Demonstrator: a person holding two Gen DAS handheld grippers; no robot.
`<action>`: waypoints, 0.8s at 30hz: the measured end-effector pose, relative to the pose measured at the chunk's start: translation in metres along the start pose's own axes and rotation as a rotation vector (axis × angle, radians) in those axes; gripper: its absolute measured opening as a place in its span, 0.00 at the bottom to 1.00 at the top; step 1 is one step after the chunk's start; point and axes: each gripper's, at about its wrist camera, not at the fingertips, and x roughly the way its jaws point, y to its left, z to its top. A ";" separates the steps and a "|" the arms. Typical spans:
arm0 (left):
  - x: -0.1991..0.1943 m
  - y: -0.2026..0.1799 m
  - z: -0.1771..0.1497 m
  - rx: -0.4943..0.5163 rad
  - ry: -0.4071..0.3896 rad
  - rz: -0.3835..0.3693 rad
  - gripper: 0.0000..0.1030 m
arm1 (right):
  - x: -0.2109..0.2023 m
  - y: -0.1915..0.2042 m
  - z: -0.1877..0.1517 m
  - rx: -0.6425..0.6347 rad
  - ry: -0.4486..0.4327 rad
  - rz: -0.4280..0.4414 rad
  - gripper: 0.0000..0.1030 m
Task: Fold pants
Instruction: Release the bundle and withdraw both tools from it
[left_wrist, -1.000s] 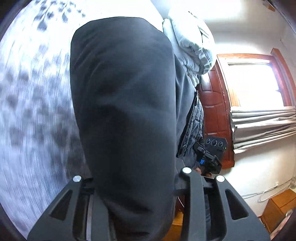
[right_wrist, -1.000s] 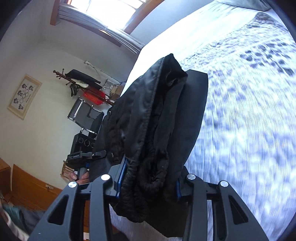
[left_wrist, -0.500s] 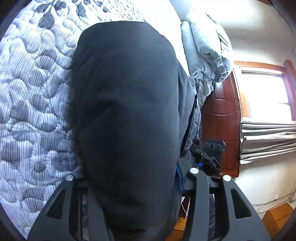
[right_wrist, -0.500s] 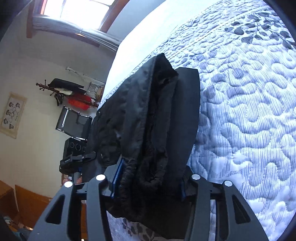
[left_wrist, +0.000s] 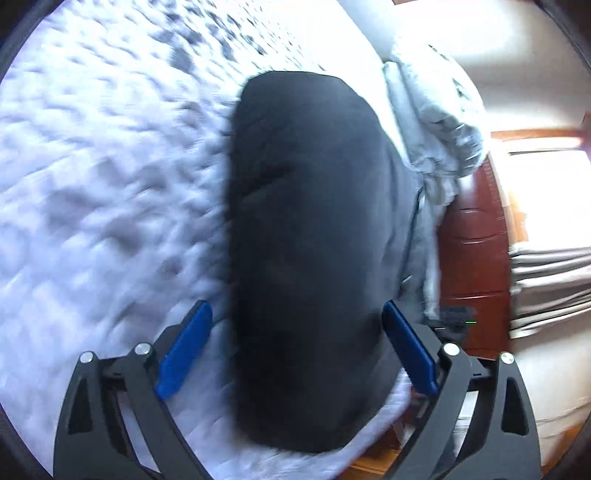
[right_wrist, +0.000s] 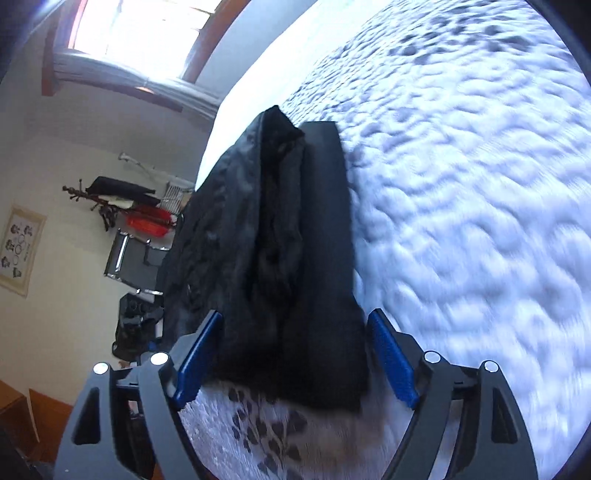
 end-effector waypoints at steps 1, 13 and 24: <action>-0.006 -0.001 -0.009 0.022 -0.023 0.041 0.96 | -0.006 0.003 -0.006 -0.010 -0.014 -0.026 0.82; -0.049 -0.078 -0.123 0.283 -0.183 0.502 0.97 | -0.068 0.095 -0.100 -0.164 -0.180 -0.451 0.93; -0.079 -0.136 -0.154 0.302 -0.329 0.581 0.97 | -0.068 0.172 -0.124 -0.290 -0.202 -0.581 0.96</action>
